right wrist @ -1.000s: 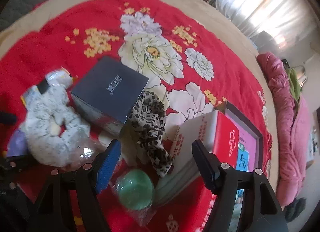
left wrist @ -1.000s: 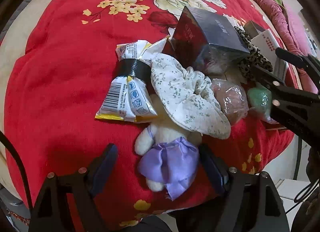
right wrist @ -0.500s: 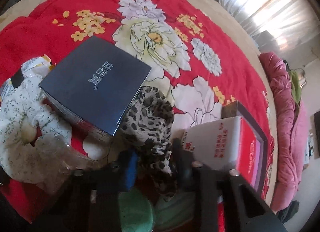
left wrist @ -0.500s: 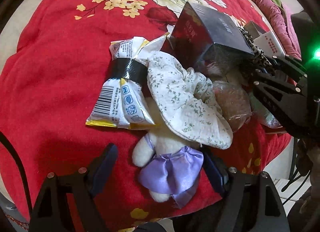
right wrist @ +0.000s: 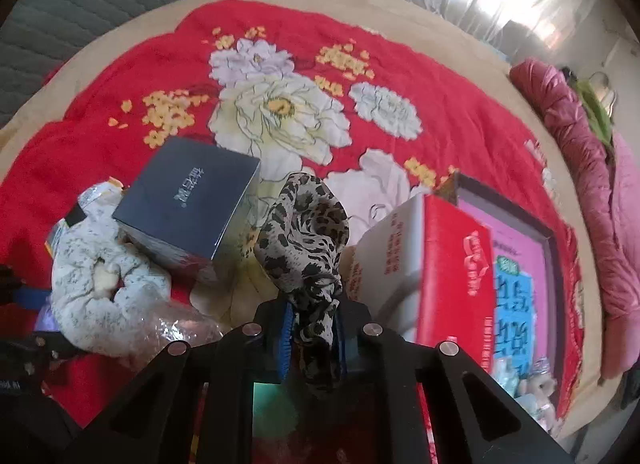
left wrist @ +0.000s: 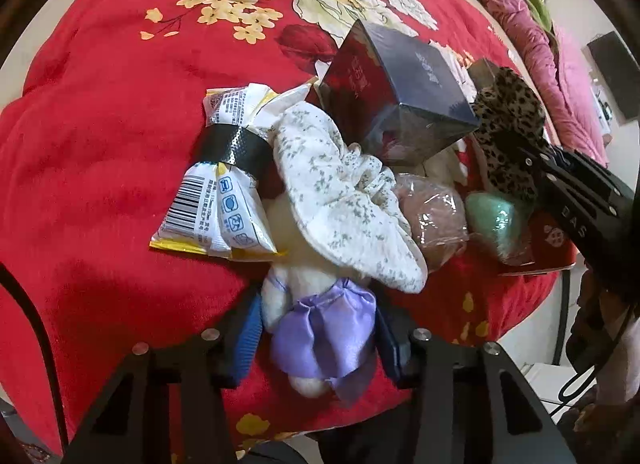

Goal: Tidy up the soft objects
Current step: 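Grasp the white teddy bear with the left tool while the right tool grasps the leopard-print scrunchie, then lift the teddy bear with the left tool while the right tool lifts the scrunchie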

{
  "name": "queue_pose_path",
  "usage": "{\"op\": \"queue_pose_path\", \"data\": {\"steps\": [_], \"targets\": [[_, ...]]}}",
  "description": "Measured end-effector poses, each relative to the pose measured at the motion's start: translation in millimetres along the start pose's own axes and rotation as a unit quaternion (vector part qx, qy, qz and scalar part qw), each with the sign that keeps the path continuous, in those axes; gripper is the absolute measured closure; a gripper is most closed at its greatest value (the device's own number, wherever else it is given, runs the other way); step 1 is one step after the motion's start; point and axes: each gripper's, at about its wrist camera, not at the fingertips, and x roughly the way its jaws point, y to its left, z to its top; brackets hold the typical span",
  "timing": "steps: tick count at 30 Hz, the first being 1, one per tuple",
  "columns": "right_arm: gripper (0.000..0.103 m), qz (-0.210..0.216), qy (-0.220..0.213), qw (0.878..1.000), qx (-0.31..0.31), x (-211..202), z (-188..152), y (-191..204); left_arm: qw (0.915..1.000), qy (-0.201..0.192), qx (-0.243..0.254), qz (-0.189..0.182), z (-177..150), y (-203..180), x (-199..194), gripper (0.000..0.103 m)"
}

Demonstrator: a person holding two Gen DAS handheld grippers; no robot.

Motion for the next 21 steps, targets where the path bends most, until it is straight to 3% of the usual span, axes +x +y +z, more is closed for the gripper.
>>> {"op": "queue_pose_path", "data": {"steps": [9, 21], "targets": [[0.088, 0.064, -0.026, 0.995, 0.076, -33, -7, -18, 0.9997, -0.010, 0.000, -0.021, -20, 10, -24, 0.054], [0.088, 0.098, -0.043, 0.990, 0.087, -63, -26, 0, 0.9995, -0.029, 0.005, -0.008, -48, 11, -53, 0.054]]}}
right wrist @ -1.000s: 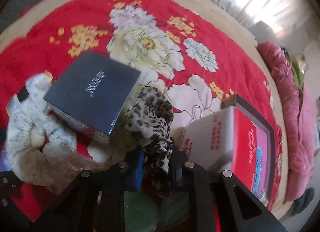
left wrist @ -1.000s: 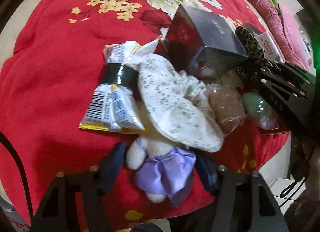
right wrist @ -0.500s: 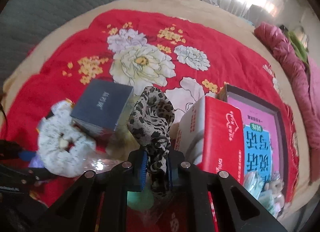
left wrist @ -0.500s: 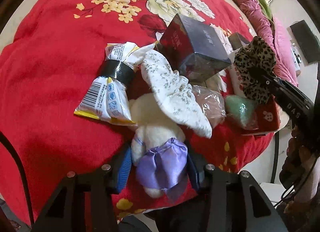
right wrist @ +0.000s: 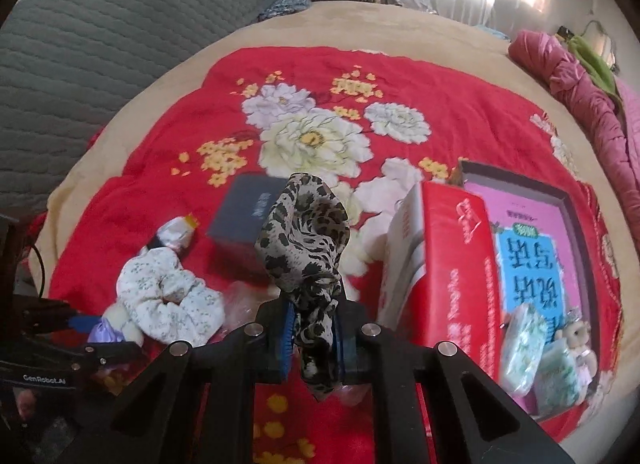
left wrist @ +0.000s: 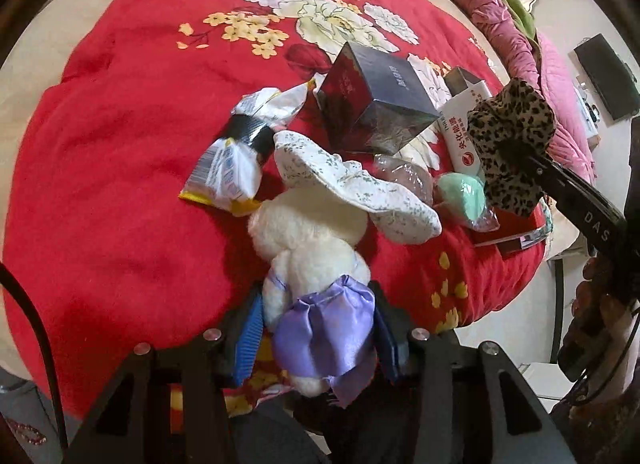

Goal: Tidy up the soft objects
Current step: 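Lift the teddy bear with the left tool while the right tool lifts the scrunchie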

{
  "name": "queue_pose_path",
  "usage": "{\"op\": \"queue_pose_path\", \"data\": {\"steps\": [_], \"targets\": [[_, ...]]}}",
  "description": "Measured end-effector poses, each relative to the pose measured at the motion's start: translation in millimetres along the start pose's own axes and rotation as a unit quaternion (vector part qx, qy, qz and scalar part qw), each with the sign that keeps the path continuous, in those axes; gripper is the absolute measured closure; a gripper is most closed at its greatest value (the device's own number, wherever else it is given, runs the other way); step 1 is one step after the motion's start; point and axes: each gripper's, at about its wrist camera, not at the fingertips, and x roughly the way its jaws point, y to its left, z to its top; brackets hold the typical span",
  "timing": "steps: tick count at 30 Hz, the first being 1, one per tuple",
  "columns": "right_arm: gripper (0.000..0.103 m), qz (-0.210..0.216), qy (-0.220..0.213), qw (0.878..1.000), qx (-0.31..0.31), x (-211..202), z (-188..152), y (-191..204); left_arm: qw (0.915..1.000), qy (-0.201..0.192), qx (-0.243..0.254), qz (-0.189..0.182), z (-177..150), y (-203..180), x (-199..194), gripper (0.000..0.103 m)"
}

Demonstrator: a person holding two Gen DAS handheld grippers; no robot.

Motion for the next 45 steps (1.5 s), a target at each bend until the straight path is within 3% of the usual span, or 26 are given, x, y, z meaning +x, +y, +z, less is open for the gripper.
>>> {"op": "queue_pose_path", "data": {"steps": [11, 22, 27, 37, 45], "targets": [[0.088, 0.019, -0.021, 0.999, 0.020, -20, -9, -2, 0.9992, 0.015, -0.007, 0.037, -11, 2, -9, 0.054], [0.088, 0.025, -0.031, 0.999, 0.031, -29, -13, -6, 0.9966, 0.018, -0.049, 0.063, -18, 34, -13, 0.054], [0.088, 0.027, -0.037, 0.998, 0.038, -37, -19, -12, 0.9958, -0.005, -0.070, 0.059, -17, 49, -25, 0.054], [0.088, 0.041, -0.058, 0.996, 0.060, -62, -22, -22, 0.9967, -0.061, -0.033, 0.042, 4, 16, -64, 0.054], [0.088, 0.048, -0.076, 0.994, 0.069, -86, -21, -27, 0.9965, -0.080, -0.004, 0.026, 19, -24, -75, 0.054]]}}
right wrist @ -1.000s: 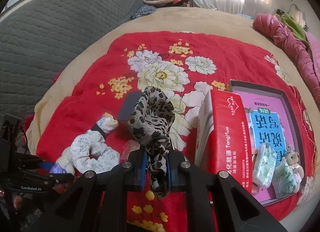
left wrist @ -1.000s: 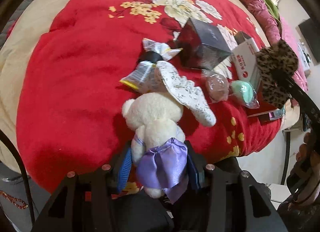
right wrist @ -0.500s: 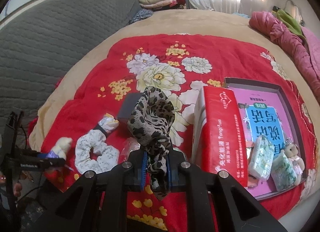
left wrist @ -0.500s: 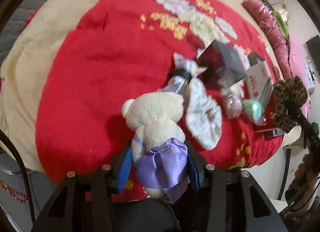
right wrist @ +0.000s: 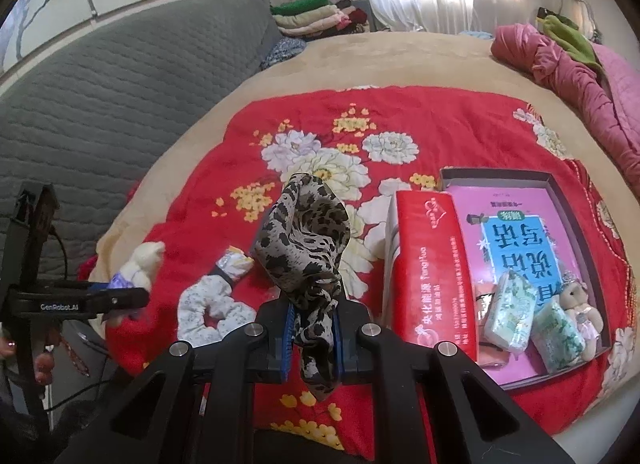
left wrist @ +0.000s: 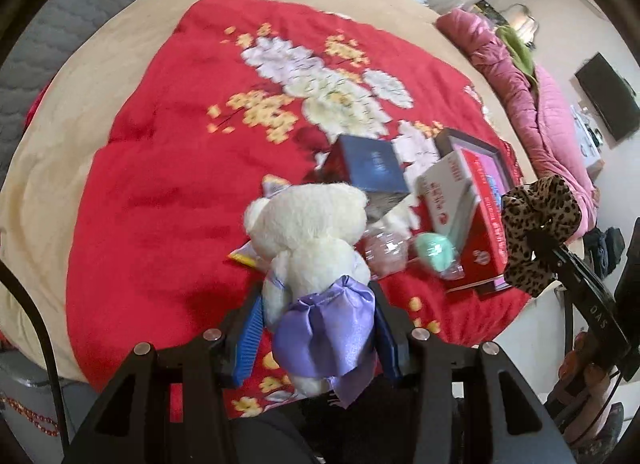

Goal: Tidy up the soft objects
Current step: 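Lift the teddy bear with the left tool while the right tool lifts the scrunchie, then carry the teddy bear with the left tool while the right tool carries the scrunchie over the tray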

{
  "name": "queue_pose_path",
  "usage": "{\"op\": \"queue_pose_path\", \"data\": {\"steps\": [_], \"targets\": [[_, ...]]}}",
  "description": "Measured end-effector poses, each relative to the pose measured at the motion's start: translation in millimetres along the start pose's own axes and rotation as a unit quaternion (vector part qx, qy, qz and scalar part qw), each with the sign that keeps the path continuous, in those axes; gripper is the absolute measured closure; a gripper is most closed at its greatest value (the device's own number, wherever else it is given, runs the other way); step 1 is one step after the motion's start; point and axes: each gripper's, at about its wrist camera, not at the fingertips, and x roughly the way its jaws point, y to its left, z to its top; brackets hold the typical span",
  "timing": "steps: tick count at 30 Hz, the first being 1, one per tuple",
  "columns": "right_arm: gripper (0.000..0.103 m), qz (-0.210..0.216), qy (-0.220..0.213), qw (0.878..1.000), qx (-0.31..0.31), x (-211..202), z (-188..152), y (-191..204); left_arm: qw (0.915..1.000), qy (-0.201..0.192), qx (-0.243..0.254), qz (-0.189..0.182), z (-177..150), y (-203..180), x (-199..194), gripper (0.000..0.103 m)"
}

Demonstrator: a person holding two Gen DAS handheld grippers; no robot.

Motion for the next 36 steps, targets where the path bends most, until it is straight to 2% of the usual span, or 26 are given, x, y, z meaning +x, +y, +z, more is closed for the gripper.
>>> {"op": "queue_pose_path", "data": {"steps": [18, 36], "targets": [[0.088, -0.031, -0.045, 0.998, 0.024, -59, 19, -38, 0.9938, -0.015, 0.102, -0.042, 35, -120, -3, 0.054], [0.088, -0.063, -0.079, 0.993, 0.061, -101, 21, -81, 0.9844, -0.019, 0.167, -0.054, 53, -201, 6, 0.054]]}}
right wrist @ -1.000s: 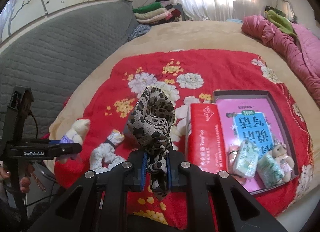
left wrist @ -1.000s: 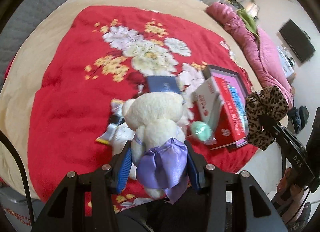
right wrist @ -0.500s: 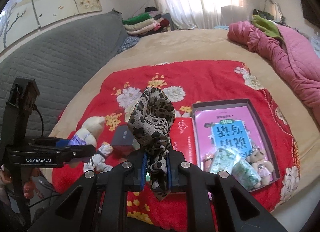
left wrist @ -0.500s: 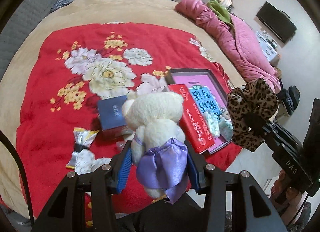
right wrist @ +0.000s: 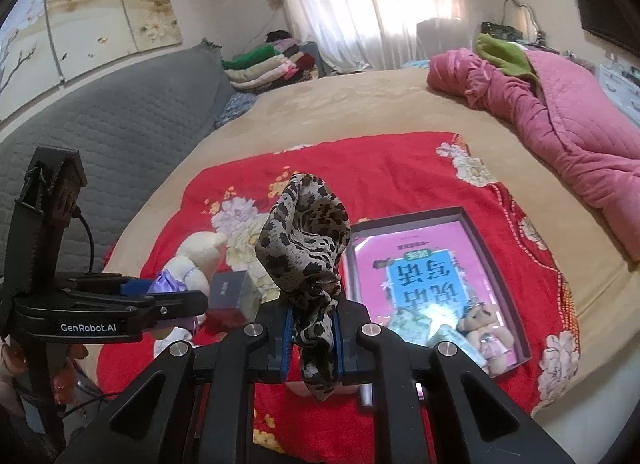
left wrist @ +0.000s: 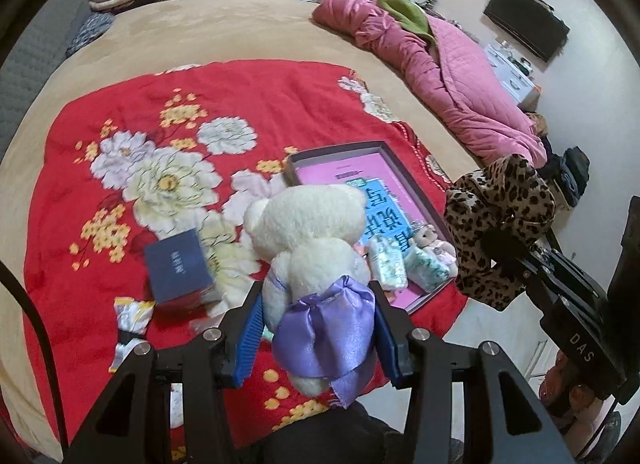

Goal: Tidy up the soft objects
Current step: 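Carry the teddy bear with the left tool while the right tool carries the scrunchie over the tray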

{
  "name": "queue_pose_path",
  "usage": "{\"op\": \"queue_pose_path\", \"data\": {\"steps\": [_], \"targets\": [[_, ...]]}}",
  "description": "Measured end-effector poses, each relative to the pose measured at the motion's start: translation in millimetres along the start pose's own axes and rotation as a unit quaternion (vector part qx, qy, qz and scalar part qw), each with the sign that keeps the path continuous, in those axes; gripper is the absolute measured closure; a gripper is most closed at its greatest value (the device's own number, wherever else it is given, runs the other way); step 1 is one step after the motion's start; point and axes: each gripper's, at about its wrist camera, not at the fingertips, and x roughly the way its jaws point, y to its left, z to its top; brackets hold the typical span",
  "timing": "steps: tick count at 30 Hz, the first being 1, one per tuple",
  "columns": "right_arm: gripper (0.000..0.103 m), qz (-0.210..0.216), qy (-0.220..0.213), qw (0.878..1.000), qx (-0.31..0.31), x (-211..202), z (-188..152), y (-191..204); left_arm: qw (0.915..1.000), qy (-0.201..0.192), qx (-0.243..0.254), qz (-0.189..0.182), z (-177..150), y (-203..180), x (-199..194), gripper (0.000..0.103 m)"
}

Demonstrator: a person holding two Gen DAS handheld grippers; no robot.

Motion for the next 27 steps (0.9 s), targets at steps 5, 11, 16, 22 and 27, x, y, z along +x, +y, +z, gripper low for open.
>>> {"op": "queue_pose_path", "data": {"steps": [5, 11, 16, 22, 27], "targets": [[0.088, -0.015, -0.006, 1.000, 0.014, -9, 4, -21, 0.9998, 0.001, 0.018, -0.005, 13, -24, 10, 0.054], [0.088, -0.032, -0.009, 0.999, 0.031, -14, 4, -46, 0.9991, 0.012, 0.039, -0.010, 22, -49, 28, 0.054], [0.088, -0.039, -0.005, 0.998, 0.049, -9, 7, -69, 0.9980, 0.025, 0.057, -0.011, 28, -68, 52, 0.054], [0.087, -0.056, 0.001, 0.996, 0.070, -3, 5, -100, 0.9965, 0.045, 0.069, -0.017, 30, -87, 82, 0.054], [0.087, -0.069, 0.014, 0.994, 0.086, 4, -3, -124, 0.9945, 0.067, 0.077, -0.024, 30, -99, 109, 0.054]]}}
